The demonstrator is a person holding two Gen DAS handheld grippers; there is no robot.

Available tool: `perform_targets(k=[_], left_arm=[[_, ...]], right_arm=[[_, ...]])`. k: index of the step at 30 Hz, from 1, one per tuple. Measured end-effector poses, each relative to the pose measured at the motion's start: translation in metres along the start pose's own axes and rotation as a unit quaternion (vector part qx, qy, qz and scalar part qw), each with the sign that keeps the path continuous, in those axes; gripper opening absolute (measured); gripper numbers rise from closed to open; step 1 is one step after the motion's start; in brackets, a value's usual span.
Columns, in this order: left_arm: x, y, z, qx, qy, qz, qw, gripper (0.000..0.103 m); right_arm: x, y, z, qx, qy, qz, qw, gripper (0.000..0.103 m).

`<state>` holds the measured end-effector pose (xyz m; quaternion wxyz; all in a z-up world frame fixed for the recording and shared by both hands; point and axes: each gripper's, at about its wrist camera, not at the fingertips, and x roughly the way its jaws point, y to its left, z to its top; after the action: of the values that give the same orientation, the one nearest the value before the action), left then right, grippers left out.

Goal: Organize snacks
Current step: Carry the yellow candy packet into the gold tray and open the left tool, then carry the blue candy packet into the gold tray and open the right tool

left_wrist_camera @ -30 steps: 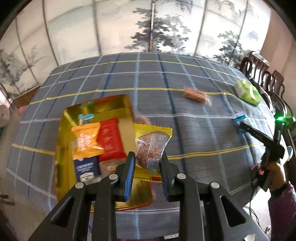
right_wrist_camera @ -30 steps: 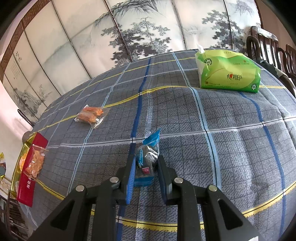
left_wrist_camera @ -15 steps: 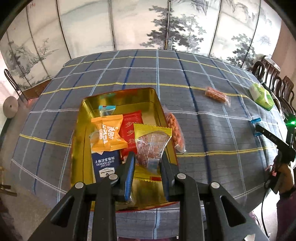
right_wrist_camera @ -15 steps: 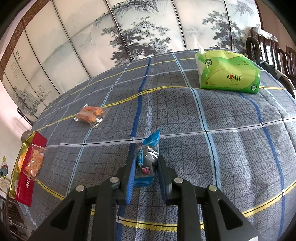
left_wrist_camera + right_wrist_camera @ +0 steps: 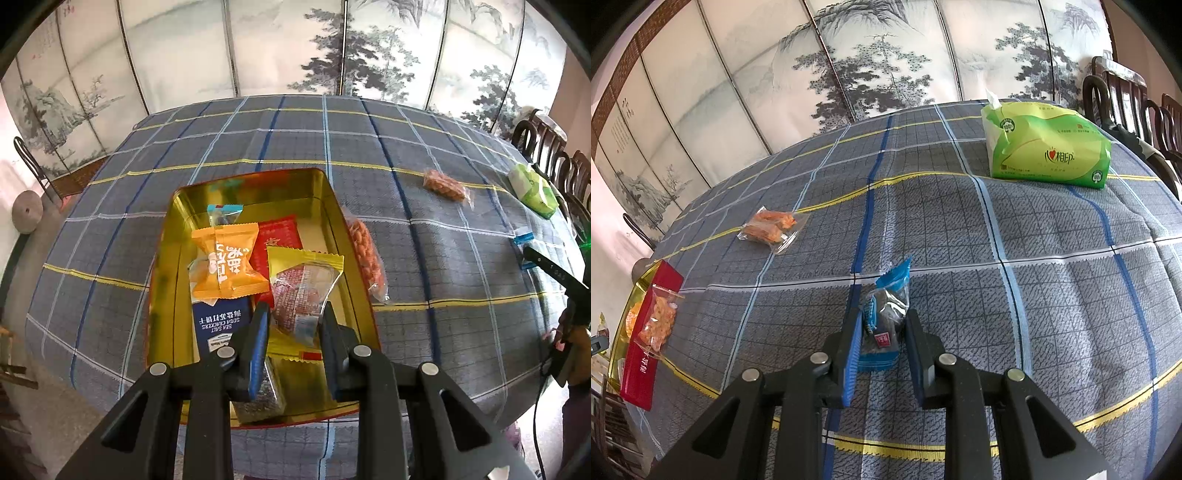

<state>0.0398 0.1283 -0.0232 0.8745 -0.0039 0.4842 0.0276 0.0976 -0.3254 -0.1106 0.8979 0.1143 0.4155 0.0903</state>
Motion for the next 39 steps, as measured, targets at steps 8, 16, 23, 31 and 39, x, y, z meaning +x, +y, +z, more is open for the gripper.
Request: perform_targets(k=[8, 16, 23, 31, 39], left_arm=[[0.011, 0.003, -0.002, 0.001, 0.005, 0.01, 0.9999, 0.023], [0.018, -0.001, -0.003, 0.01, 0.011, 0.012, 0.9998, 0.024], [0.023, -0.003, -0.003, 0.014, 0.017, 0.012, 0.9997, 0.024], [0.024, -0.005, -0.004, 0.02, 0.015, 0.021, 0.9995, 0.031], [-0.004, 0.013, 0.0, -0.011, -0.046, 0.034, 0.9983, 0.075]], right_arm=[[0.0, -0.001, 0.0, -0.002, 0.0, -0.002, 1.0, 0.023], [-0.001, -0.001, 0.0, -0.003, -0.001, -0.005, 1.0, 0.023], [-0.001, -0.001, 0.0, -0.002, -0.002, -0.005, 1.0, 0.023], [-0.003, -0.004, 0.0, -0.001, -0.003, -0.005, 1.0, 0.023], [-0.01, 0.006, -0.001, 0.001, -0.002, -0.002, 1.0, 0.023]])
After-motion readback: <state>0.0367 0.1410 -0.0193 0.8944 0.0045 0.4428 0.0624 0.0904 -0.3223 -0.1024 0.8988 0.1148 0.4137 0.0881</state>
